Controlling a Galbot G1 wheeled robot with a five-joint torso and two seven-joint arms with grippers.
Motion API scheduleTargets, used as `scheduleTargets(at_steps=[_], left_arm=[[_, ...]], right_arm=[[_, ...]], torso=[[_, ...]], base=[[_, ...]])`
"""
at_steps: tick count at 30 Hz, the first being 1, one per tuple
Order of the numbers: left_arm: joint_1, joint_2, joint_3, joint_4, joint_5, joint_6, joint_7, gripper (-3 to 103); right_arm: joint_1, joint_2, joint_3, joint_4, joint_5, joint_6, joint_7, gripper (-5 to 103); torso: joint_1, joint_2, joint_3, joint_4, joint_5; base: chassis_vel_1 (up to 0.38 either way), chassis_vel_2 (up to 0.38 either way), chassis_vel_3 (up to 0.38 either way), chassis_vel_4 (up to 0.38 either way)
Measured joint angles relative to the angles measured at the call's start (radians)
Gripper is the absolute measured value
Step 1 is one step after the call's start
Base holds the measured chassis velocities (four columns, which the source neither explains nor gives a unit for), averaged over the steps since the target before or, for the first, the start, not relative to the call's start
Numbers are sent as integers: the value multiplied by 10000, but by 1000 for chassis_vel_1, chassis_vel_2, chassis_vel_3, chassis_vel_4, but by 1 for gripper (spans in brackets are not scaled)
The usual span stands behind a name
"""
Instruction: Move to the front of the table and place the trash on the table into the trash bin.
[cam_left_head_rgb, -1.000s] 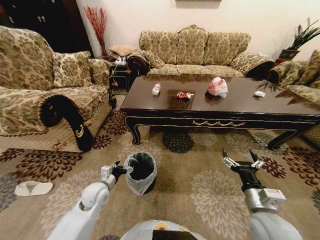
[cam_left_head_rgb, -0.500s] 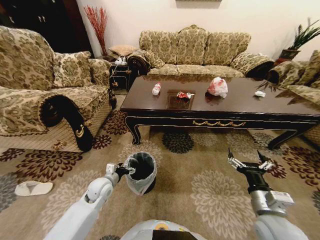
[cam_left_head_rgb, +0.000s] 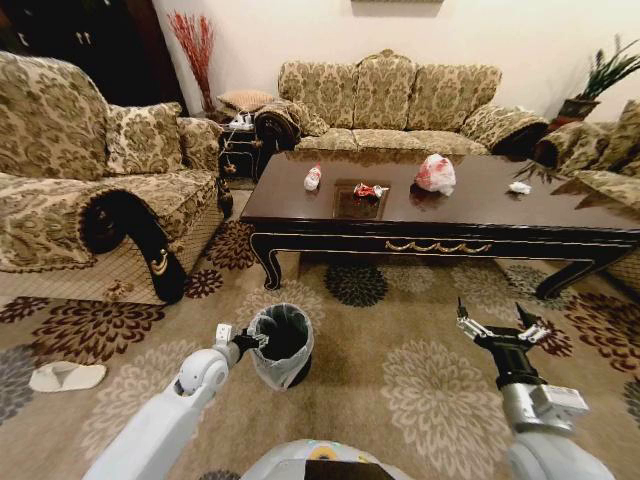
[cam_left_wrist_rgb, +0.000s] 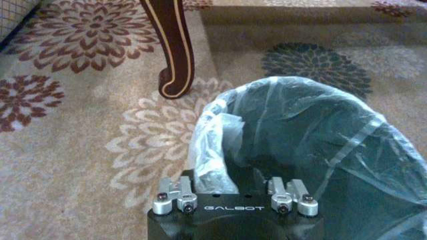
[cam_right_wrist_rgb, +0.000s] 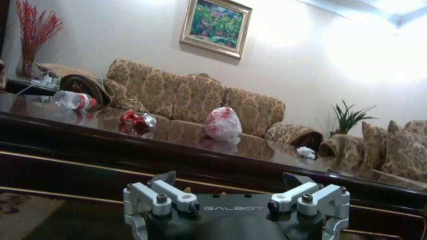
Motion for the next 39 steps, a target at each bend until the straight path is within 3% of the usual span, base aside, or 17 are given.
scheduleTargets(at_steps=[2, 4, 8, 11, 18, 22, 30, 34, 39], left_arm=[[-21, 0, 18, 40, 18, 0, 3, 56], [-41, 6, 27, 88, 51, 0, 16, 45], [-46, 24, 27, 123, 120, -14, 51, 34], [-37, 30, 21, 170, 227, -95, 131, 19], [-13, -46, 11, 242, 224, -153, 149, 3], [69, -61, -136, 8, 244, -334, 24, 3], [702, 67, -1524, -1739, 190, -691, 45, 3], [1239, -13, -2226, -2858, 367, -1097, -232, 3], [1864, -741, -2898, -4655, 610, -1246, -1092, 3]], right_arm=[[-6, -2, 19, 0, 6, -1, 0, 100], [-8, -6, 51, -1, 15, -1, 0, 100], [1, -13, 67, -10, 29, -1, 3, 100], [40, -11, 32, -37, 28, -10, 3, 100], [94, -90, 18, -82, 36, -43, 21, 100], [173, -151, 21, -83, 105, -140, 77, 100], [353, -270, 5, -43, 213, -279, 147, 100], [386, -233, -7, -43, 240, -283, 141, 100], [438, -105, -15, 79, 372, -322, 81, 100]], torso=[[0, 0, 0, 0, 0], [0, 0, 0, 1, 0], [0, 0, 0, 0, 0], [0, 0, 0, -2, -2], [0, 0, 0, -1, -5], [0, -1, 1, -1, -4], [0, 0, 1, -1, -1], [8, 53, 29, -2, -2], [55, 277, 205, -2, 0]], base=[[0, 0, 0, 0], [0, 0, 0, 0], [0, 0, 0, 0], [0, 0, 0, 0], [0, 0, 0, 0], [0, 0, 0, 0], [0, 0, 0, 0], [0, 0, 0, 0], [0, 0, 0, 0]])
